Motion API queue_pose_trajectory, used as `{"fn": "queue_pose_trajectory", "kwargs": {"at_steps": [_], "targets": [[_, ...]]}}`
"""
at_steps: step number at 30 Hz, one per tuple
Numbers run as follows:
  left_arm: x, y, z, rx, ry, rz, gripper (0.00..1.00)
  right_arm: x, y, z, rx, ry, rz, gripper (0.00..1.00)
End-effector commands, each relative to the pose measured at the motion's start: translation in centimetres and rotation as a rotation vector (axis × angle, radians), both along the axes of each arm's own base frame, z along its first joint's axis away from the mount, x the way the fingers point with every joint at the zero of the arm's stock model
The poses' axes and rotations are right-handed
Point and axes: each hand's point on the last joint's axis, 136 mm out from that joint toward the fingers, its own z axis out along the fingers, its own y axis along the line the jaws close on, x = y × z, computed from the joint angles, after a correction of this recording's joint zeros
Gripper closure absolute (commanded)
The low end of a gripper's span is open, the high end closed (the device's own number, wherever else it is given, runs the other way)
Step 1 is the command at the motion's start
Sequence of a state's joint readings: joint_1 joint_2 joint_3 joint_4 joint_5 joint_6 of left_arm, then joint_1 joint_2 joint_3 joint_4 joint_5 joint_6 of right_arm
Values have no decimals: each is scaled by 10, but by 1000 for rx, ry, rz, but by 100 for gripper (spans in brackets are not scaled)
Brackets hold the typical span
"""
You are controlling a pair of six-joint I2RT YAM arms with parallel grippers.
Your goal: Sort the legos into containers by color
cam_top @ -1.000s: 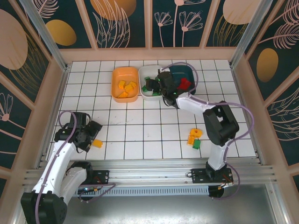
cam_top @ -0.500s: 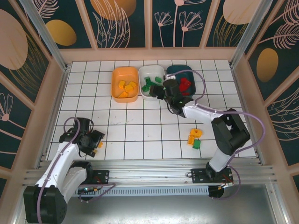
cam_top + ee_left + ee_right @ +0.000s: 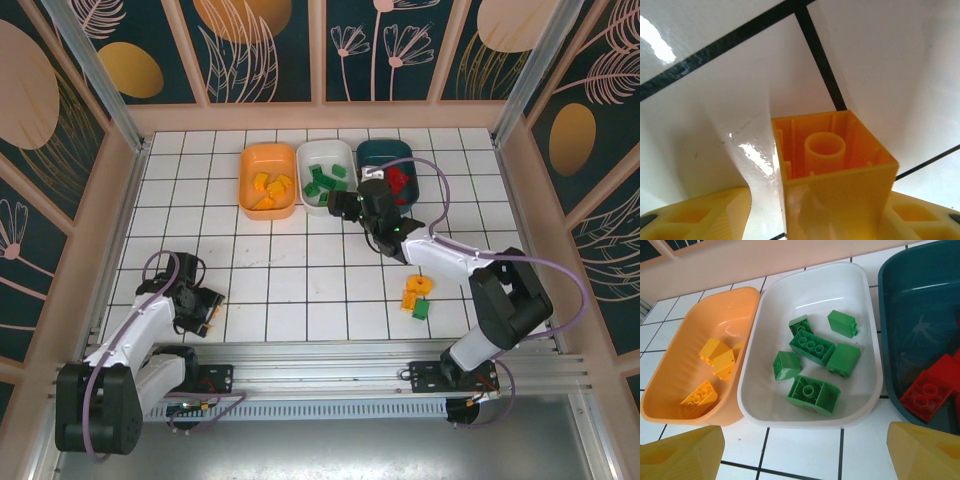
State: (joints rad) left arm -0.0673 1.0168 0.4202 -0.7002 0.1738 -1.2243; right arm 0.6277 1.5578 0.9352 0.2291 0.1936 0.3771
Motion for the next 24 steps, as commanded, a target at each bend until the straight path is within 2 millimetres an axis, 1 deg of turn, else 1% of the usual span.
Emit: {"fn": "queue_pose_trajectory", "kwargs": {"at_steps": [1,4,9,13,16,19,22,24], "targets": [[30,6,-6,44,-118,-18,43,-6,-3,15,15,-35,-16,15],[36,4,-11,38,-140,-34,48,-9,-5,17,12,-37,-15,16],[42,3,-19,42,-138,-75,65,-13,-9,24,10,-56,-17,16],[48,2,-17,46,-158,-95,75,-15,-10,26,10,-64,-16,16],[56,1,-8,44,-192,-108,78,-15,-11,27,10,-66,-18,16],[67,-1,6,45,-239,-127,79,-15,-11,28,11,-71,-15,16],[87,-6,28,34,-311,-161,81,-15,-10,30,17,-72,-15,16],[106,-10,48,54,-368,-200,81,-15,-10,30,19,-73,-13,16]]}}
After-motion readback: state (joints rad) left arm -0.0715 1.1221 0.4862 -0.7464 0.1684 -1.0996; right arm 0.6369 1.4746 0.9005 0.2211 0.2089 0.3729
